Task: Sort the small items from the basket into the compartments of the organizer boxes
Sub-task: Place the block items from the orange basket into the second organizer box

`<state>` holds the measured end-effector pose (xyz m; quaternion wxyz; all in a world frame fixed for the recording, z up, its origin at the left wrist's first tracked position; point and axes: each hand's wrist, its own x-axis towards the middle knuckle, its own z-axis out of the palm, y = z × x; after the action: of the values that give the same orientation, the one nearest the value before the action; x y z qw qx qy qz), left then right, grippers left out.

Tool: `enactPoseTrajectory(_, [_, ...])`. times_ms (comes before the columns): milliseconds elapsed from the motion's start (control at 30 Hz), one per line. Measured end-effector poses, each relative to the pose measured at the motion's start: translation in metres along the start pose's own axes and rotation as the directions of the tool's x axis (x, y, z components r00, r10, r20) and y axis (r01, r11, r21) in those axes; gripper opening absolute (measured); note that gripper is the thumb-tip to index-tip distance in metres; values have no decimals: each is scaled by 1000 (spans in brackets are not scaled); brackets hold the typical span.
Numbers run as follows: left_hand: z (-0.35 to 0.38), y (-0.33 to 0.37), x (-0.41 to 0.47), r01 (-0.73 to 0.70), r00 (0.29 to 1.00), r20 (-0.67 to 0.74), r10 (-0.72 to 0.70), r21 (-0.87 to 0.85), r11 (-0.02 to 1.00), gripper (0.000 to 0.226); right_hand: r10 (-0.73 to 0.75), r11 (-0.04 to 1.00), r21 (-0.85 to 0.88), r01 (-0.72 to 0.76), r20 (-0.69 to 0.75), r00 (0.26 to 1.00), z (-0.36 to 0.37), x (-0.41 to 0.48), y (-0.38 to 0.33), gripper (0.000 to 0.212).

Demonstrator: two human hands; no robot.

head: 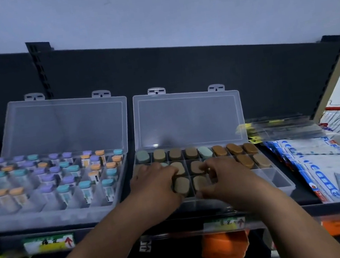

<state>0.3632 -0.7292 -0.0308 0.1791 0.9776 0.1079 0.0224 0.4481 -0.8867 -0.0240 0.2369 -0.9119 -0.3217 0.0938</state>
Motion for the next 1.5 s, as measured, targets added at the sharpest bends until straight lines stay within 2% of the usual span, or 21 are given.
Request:
enactPoseTrajectory(100, [-4,-5,-7,21,998,-53,-21,-6,1000,63,-52,996,-78,46,-77,996,-4,-2,-15,45])
enactPoseTrajectory(233, [-15,-22,-25,6,962,-273,13,67,998,55,-187,975,-143,168,-126,974,4,-4,-49,34])
enactPoseTrajectory(333, [-30,-47,-41,6,915,-397,68,183,983,57,-242,954,-205,217,-109,964,18,-2,-72,50])
enactPoseTrajectory(400, [-42,-67,-57,67,897,-439,52,251,966,61,-268,938,-248,243,-72,961,28,-1,-92,58])
enactPoseTrajectory(533, [-67,-111,-91,188,896,-442,-33,310,932,67,-331,909,-283,307,-39,943,49,2,-142,62])
enactPoseTrajectory(700, [-105,-172,-148,294,897,-411,-160,286,912,68,-416,874,-272,401,4,909,88,2,-224,65])
enactPoseTrajectory(1100, [-195,-352,-301,515,827,-423,-371,304,801,69,-596,774,-204,599,81,799,199,0,-441,70])
enactPoseTrajectory(1300, [-227,-414,-320,539,810,-407,-423,231,810,67,-596,750,-236,618,164,786,219,24,-507,70])
enactPoseTrajectory(1500, [-253,-474,-309,627,740,-448,-501,193,754,69,-654,687,-228,690,221,724,232,83,-556,70])
